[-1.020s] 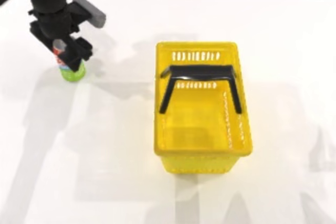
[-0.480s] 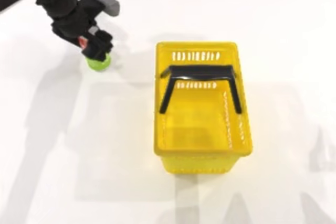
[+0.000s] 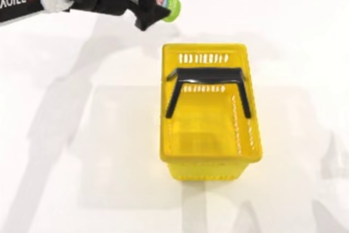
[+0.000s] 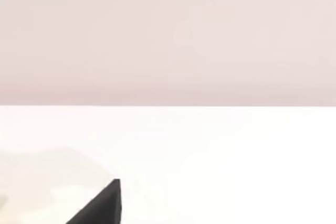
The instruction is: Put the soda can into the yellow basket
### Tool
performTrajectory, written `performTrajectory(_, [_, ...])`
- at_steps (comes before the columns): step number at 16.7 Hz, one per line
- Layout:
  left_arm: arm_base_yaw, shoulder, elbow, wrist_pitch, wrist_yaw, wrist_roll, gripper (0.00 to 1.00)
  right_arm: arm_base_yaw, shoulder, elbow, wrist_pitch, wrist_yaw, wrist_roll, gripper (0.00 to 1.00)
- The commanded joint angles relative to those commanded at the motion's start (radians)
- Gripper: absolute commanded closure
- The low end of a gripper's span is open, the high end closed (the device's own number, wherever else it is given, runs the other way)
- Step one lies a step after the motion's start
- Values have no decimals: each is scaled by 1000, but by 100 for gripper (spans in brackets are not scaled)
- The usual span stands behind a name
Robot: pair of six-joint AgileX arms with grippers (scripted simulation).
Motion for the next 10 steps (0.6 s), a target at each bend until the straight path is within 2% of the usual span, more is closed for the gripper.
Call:
performTrajectory(6, [-46,-151,-273,615,366,-183,100,0,0,0,0,0,0,0])
performTrajectory(8, [-57,-190,-349,754,461,-234,100,0,0,0,0,0,0,0])
performTrajectory(10, [-66,-220,-408,850,533,-273,100,0,0,0,0,0,0,0])
